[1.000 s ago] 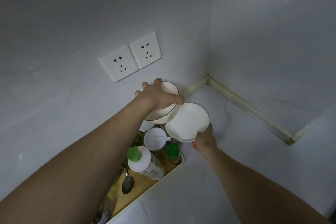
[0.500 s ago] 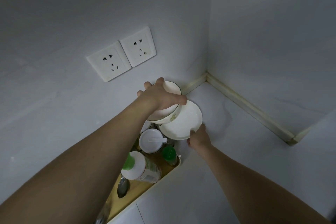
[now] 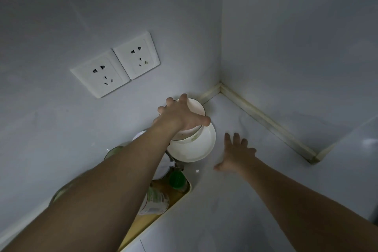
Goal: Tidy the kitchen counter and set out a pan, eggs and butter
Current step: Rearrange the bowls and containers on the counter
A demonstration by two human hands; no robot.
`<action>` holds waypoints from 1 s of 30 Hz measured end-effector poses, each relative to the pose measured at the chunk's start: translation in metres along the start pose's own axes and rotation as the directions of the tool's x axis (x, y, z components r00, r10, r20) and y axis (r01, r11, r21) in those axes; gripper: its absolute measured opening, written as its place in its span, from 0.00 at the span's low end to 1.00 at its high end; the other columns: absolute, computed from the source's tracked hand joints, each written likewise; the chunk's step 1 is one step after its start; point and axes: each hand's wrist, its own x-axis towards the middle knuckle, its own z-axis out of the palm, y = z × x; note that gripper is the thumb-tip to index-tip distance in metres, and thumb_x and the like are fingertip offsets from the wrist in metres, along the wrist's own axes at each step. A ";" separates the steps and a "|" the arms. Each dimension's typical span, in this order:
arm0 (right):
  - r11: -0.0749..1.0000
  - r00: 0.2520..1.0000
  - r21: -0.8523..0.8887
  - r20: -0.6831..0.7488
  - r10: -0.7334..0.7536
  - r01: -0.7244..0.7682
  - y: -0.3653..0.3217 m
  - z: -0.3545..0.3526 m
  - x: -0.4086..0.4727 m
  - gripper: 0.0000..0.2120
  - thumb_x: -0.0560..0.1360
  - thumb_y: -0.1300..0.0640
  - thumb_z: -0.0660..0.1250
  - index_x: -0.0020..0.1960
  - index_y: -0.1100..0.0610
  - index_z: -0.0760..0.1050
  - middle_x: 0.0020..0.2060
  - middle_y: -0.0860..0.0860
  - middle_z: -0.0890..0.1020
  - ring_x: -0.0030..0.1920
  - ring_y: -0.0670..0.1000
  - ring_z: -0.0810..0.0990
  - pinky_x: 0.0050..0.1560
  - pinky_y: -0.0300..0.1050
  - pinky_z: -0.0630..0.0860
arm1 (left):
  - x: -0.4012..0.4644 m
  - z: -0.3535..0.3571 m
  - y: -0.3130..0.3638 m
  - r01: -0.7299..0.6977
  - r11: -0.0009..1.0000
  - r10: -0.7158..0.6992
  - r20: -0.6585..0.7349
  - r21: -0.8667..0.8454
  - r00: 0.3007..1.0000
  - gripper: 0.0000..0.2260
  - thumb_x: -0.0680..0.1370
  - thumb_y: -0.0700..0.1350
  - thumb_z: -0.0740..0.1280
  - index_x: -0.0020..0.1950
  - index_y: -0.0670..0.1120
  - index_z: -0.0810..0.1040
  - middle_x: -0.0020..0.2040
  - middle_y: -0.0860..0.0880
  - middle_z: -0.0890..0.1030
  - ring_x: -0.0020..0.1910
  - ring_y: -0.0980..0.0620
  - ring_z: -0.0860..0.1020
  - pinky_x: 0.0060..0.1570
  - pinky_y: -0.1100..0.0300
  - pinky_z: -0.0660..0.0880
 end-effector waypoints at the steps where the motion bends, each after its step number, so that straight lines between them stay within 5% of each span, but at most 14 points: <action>1: 0.998 0.999 -0.056 0.049 0.008 -0.006 -0.001 0.004 0.000 0.60 0.65 0.33 0.72 0.77 0.54 0.35 0.77 0.58 0.41 0.76 0.65 0.47 0.68 0.68 0.57 | 0.002 0.004 0.003 -0.020 1.000 0.020 0.004 0.019 1.000 0.49 0.56 0.68 0.69 0.74 0.60 0.54 0.67 0.48 0.61 0.67 0.38 0.60 0.59 0.40 0.70; 10: 0.997 0.981 -0.075 0.194 0.026 -0.011 -0.001 0.036 0.005 0.69 0.60 0.34 0.76 0.75 0.57 0.27 0.73 0.59 0.28 0.73 0.69 0.31 0.65 0.78 0.50 | 0.018 0.042 -0.001 -0.192 0.917 0.189 0.043 0.350 0.981 0.49 0.60 0.67 0.69 0.75 0.60 0.49 0.71 0.49 0.58 0.69 0.40 0.59 0.57 0.38 0.69; 30: 0.996 0.975 -0.092 0.220 0.029 -0.008 -0.008 0.028 0.012 0.71 0.58 0.37 0.78 0.75 0.57 0.26 0.73 0.61 0.29 0.72 0.71 0.32 0.63 0.79 0.54 | 0.039 0.071 -0.025 -0.330 0.825 0.290 0.159 0.459 0.944 0.53 0.60 0.70 0.71 0.77 0.60 0.43 0.76 0.48 0.51 0.74 0.37 0.52 0.61 0.32 0.65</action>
